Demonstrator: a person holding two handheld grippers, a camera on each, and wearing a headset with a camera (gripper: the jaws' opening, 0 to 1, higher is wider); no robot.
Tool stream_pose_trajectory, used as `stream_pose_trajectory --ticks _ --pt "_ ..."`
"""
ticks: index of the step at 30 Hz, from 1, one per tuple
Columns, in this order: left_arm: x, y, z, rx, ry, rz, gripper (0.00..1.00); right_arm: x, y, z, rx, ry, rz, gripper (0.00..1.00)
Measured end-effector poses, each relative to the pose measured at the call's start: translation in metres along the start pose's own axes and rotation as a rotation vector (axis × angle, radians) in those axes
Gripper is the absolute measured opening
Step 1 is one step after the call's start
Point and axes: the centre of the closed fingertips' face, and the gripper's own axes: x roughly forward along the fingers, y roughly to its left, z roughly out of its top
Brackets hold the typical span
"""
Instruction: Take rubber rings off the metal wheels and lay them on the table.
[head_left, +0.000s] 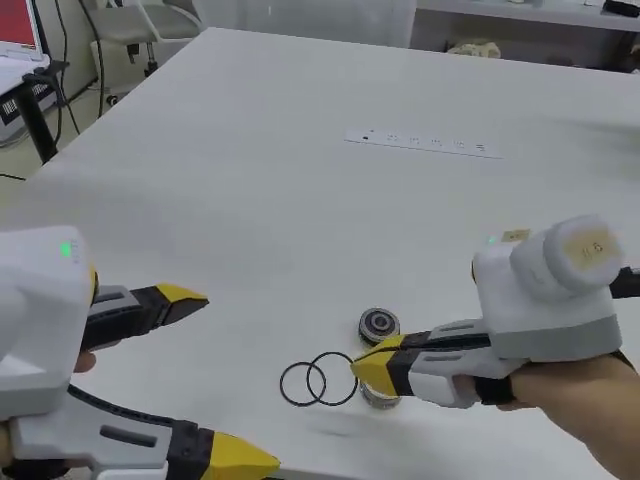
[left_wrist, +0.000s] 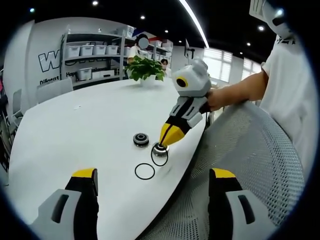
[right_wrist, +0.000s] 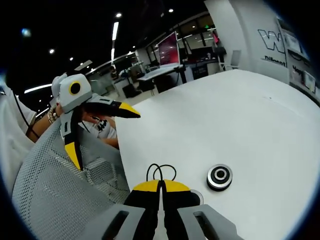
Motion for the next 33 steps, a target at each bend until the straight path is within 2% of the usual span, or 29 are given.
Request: stream_pose_trajectory --ticks 3,7,15,19,33 --pt "0.0 0.0 0.0 0.001 0.0 0.0 0.9 0.002 0.0 -0.002 -0.02 0.008 -0.007 0.0" --pt "0.0 -0.001 0.0 0.002 0.0 -0.002 0.89 0.007 -0.001 -0.011 -0.069 0.044 -0.023 0.0" --pt "0.0 -0.001 -0.001 0.002 0.003 -0.003 0.89 0.014 0.001 -0.015 -0.133 0.058 -0.031 0.0" --pt "0.0 -0.002 0.0 0.0 -0.001 -0.009 0.89 0.015 -0.002 -0.016 -0.163 0.067 -0.051 0.0" --pt "0.0 -0.001 -0.001 -0.003 0.004 -0.01 0.88 0.019 -0.004 -0.018 -0.203 0.08 -0.061 0.0"
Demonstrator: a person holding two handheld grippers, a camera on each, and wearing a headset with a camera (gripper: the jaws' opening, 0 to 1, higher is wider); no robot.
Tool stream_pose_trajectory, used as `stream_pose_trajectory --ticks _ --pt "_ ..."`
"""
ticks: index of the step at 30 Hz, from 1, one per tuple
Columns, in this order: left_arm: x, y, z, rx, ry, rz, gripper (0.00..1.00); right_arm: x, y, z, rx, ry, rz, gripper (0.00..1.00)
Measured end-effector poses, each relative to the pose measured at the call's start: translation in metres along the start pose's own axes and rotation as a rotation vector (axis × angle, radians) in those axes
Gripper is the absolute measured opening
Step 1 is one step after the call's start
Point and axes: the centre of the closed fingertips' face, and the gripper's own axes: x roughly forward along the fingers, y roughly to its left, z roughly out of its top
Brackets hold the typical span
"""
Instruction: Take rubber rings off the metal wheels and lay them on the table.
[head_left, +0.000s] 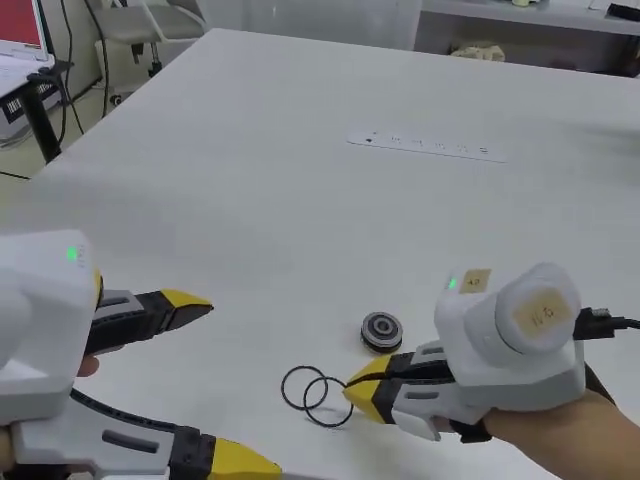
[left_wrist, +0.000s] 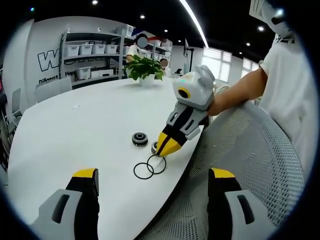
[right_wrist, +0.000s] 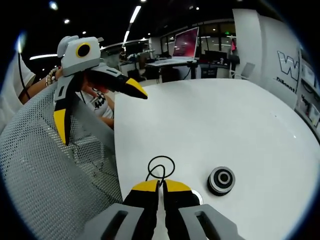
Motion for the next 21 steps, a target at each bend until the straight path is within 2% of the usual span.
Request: stream_pose_trajectory --ticks 14,21 --pt "0.0 0.001 0.0 0.0 -0.001 0.006 0.88 -0.005 -0.01 0.003 0.029 -0.017 -0.026 0.02" --pt "-0.001 0.002 0.0 0.002 -0.002 0.011 0.88 -0.014 -0.022 0.015 0.075 -0.071 -0.058 0.02"
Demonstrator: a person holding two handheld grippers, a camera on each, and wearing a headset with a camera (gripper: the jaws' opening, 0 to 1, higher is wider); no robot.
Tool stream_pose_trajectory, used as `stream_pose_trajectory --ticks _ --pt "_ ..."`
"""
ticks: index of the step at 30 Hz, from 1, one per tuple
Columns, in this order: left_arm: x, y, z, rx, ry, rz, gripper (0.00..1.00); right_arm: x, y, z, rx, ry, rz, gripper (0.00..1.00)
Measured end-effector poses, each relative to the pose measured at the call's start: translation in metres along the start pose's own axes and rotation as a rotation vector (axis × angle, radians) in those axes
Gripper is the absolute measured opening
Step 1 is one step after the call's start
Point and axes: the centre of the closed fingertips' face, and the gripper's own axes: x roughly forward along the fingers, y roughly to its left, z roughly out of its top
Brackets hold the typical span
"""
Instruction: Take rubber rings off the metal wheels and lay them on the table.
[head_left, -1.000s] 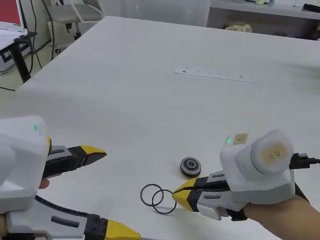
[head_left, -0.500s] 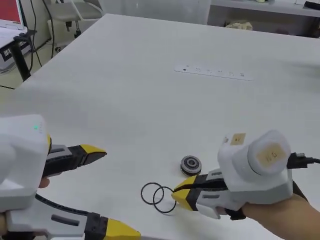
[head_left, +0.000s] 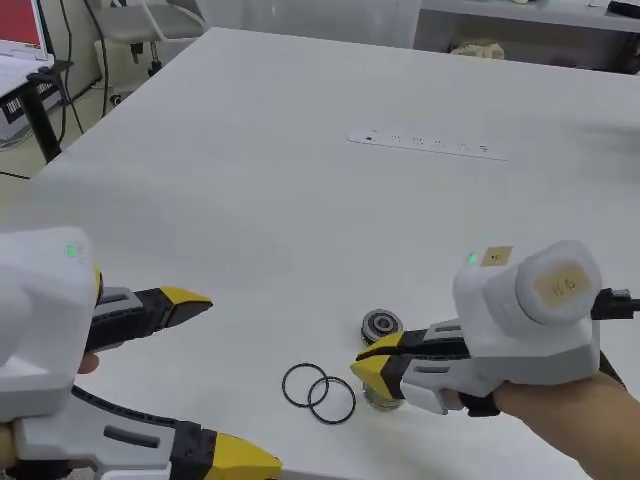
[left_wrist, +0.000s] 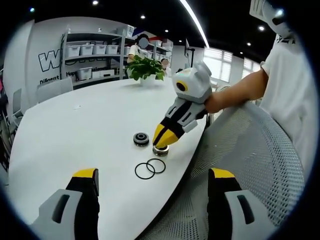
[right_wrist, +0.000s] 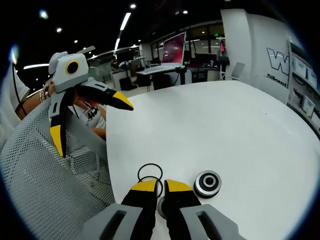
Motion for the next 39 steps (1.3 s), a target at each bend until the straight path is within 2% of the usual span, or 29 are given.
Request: stream_pose_trajectory --ticks 10,13,23,26,32,36,39 --pt "0.0 0.001 0.0 0.003 0.001 0.007 0.88 -0.012 -0.02 0.015 0.069 -0.075 -0.055 0.03" --pt "0.0 0.001 0.0 0.004 0.003 0.007 0.88 -0.019 -0.028 0.022 0.099 -0.114 -0.076 0.04" --pt "0.001 0.0 0.0 0.006 0.003 -0.001 0.88 -0.033 -0.041 0.036 0.161 -0.19 -0.079 0.07" --pt "0.001 -0.001 0.001 0.005 -0.003 -0.008 0.88 -0.036 -0.039 0.041 0.142 -0.202 -0.047 0.12" --pt "0.001 -0.003 0.002 0.012 -0.006 -0.019 0.88 -0.039 -0.038 0.049 0.064 -0.198 -0.023 0.18" --pt "0.0 -0.004 0.007 -0.006 -0.04 -0.027 0.88 -0.045 -0.038 0.06 -0.002 -0.209 -0.032 0.21" --pt "-0.002 -0.004 0.012 -0.009 -0.066 -0.034 0.9 -0.047 -0.04 0.068 -0.022 -0.223 -0.028 0.28"
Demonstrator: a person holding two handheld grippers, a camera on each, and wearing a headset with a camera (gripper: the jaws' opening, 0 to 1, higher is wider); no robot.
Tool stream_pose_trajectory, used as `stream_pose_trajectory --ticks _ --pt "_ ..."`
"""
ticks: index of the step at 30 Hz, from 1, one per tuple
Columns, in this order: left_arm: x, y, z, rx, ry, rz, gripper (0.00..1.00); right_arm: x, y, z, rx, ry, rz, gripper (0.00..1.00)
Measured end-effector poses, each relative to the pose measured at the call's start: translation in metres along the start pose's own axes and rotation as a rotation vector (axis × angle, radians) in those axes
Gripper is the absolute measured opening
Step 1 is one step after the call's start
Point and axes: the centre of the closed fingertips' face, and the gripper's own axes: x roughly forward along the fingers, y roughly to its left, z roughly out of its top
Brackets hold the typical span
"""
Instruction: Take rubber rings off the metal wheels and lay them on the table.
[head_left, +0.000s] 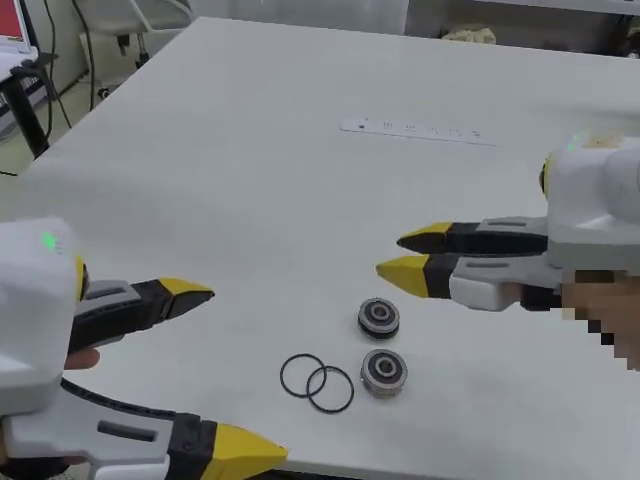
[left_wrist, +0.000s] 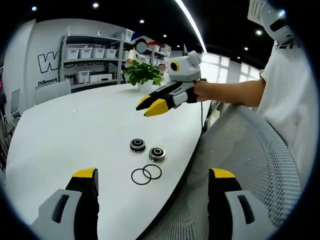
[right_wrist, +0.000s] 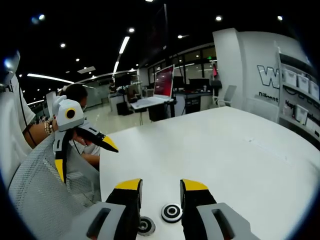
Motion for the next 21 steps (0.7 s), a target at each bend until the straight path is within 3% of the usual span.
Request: stream_pose_trajectory --ticks 2,5,10,16,20,21 --pt "-0.002 0.0 0.009 0.004 -0.046 0.0 0.91 0.0 -0.003 0.007 0.022 -0.028 0.003 0.3" --pt "-0.003 0.002 0.012 0.008 -0.052 0.001 0.91 0.0 -0.006 0.013 0.014 -0.045 -0.003 0.3" --pt "-0.003 0.0 0.023 0.026 -0.072 -0.026 0.92 0.006 -0.012 0.009 -0.012 -0.026 -0.006 0.31" --pt "-0.005 0.011 0.054 0.086 -0.101 -0.023 0.92 0.012 -0.018 -0.012 -0.007 0.005 0.009 0.3" --pt "-0.002 0.022 0.067 0.158 -0.073 -0.01 0.91 0.013 -0.02 -0.028 0.037 0.026 0.018 0.3" --pt "-0.001 0.024 0.07 0.17 -0.067 -0.011 0.91 0.013 -0.022 -0.039 0.046 0.056 0.019 0.3"
